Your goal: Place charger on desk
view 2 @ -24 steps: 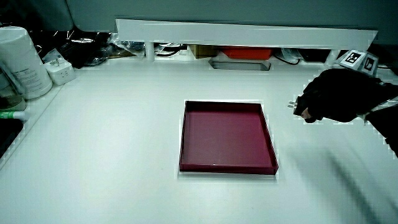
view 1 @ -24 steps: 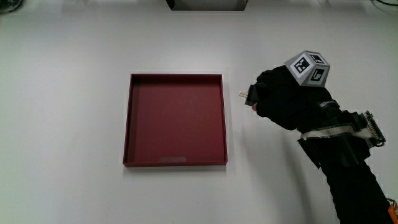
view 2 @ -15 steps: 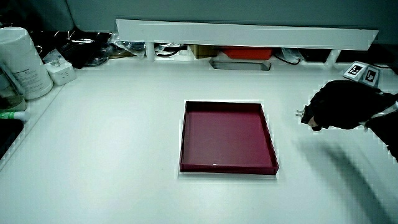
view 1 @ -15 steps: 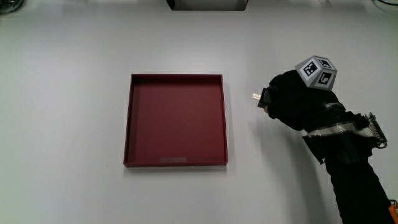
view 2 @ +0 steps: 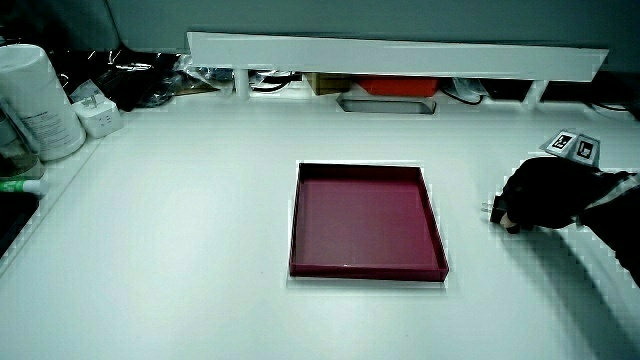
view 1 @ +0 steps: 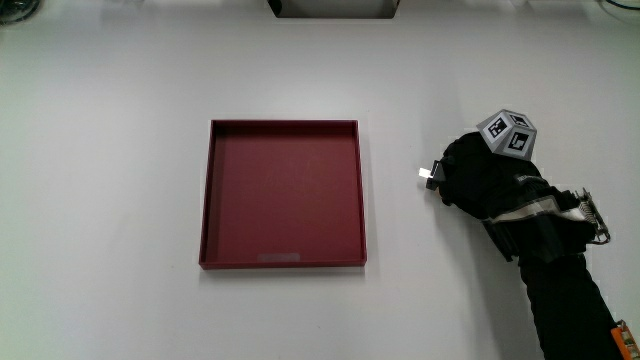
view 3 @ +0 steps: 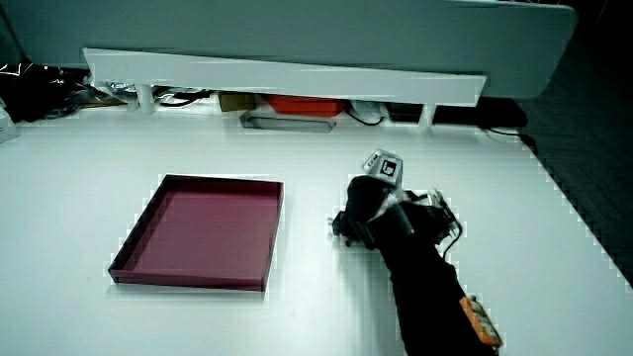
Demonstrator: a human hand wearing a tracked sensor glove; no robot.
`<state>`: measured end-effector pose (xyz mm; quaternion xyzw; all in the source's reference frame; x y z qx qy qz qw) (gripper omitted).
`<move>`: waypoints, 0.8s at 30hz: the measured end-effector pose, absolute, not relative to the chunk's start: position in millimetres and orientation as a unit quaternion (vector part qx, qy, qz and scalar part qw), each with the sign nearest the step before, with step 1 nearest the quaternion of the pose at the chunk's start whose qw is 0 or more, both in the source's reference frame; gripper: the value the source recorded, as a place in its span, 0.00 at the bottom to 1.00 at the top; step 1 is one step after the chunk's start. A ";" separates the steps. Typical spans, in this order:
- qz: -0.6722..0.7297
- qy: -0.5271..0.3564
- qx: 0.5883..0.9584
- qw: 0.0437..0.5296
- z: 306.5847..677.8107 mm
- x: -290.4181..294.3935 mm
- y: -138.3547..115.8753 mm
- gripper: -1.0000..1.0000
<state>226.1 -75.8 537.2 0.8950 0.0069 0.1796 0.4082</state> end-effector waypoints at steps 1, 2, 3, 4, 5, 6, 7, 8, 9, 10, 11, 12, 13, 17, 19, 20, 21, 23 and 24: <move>0.173 0.009 0.896 0.408 539.1 226.3 -75.3 0.50; 0.172 0.011 0.894 0.414 541.8 227.2 -74.8 0.50; 0.171 0.013 0.893 0.417 542.7 227.7 -74.1 0.50; 0.172 0.015 0.894 0.414 543.1 228.3 -73.7 0.50; 0.166 0.021 0.895 0.413 547.0 230.4 -73.8 0.50; 0.171 0.017 0.894 0.415 544.8 229.2 -73.3 0.50; 0.168 0.016 0.893 0.417 545.0 228.9 -73.0 0.50; 0.163 0.022 0.894 0.416 549.8 231.3 -72.9 0.50; 0.164 0.021 0.892 0.420 550.7 231.6 -72.7 0.50; 0.174 0.018 0.890 0.422 548.3 231.1 -72.3 0.50; 0.170 0.022 0.892 0.419 549.4 232.0 -72.4 0.50; 0.168 0.022 0.893 0.418 550.7 232.4 -72.7 0.50; 0.166 0.023 0.892 0.419 550.2 232.1 -72.7 0.50; 0.161 0.027 0.887 0.431 553.9 232.8 -70.6 0.50; 0.168 0.026 0.888 0.428 553.3 233.6 -69.3 0.45; 0.165 0.025 0.888 0.428 552.1 232.7 -69.4 0.43; 0.166 0.024 0.886 0.432 553.6 232.8 -69.5 0.40; 0.164 0.022 0.887 0.432 552.2 232.4 -68.7 0.36; 0.162 0.026 0.887 0.432 552.7 232.9 -68.3 0.33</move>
